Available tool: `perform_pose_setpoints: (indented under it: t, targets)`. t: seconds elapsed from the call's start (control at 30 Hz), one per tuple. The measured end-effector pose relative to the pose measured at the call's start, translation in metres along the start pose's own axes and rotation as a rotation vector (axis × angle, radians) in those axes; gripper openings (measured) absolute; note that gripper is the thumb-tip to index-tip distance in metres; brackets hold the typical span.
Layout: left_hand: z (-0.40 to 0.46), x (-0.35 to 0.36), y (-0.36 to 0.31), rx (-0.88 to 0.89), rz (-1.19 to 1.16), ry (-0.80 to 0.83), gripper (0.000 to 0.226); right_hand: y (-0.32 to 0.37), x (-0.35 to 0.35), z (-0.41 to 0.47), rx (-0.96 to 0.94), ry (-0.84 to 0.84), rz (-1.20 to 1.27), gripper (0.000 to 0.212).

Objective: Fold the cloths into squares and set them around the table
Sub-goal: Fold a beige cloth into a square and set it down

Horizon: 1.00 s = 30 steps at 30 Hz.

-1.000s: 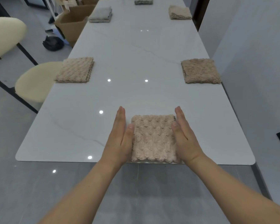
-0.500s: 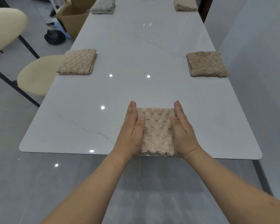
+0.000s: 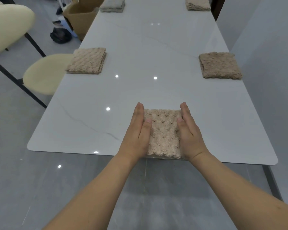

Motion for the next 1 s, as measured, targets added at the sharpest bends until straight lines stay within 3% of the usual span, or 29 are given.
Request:
perform_pose_setpoints:
  t: [0.23, 0.37, 0.5, 0.7, 1.0]
  targets:
    - [-0.001, -0.003, 0.003, -0.009, 0.007, -0.023, 0.056, 0.001, -0.003, -0.002, -0.040, -0.044, -0.103, 0.062]
    - [-0.011, -0.020, 0.012, -0.018, 0.115, -0.219, 0.058, 0.009, -0.025, 0.005, -0.083, 0.007, -0.215, 0.050]
    - [-0.029, -0.021, 0.016, -0.098, 0.114, -0.448, 0.059, 0.028, -0.043, 0.031, -0.226, 0.211, -0.375, 0.046]
    - [-0.051, 0.000, 0.001, -0.247, -0.018, -0.742, 0.065, 0.052, -0.015, 0.071, -0.361, 0.515, -0.361, 0.046]
    - [-0.066, 0.029, -0.007, -0.370, -0.165, -0.991, 0.060, 0.051, 0.031, 0.081, -0.548, 0.857, -0.371, 0.046]
Point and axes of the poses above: each hand's wrist, its own z-axis towards the middle knuckle, its own x-axis out of the palm, y = z × x, the point moved 6 cm from there along z, towards the middle knuckle, and after that the axes turned 13 degrees about -y, right-handed, at the moved point
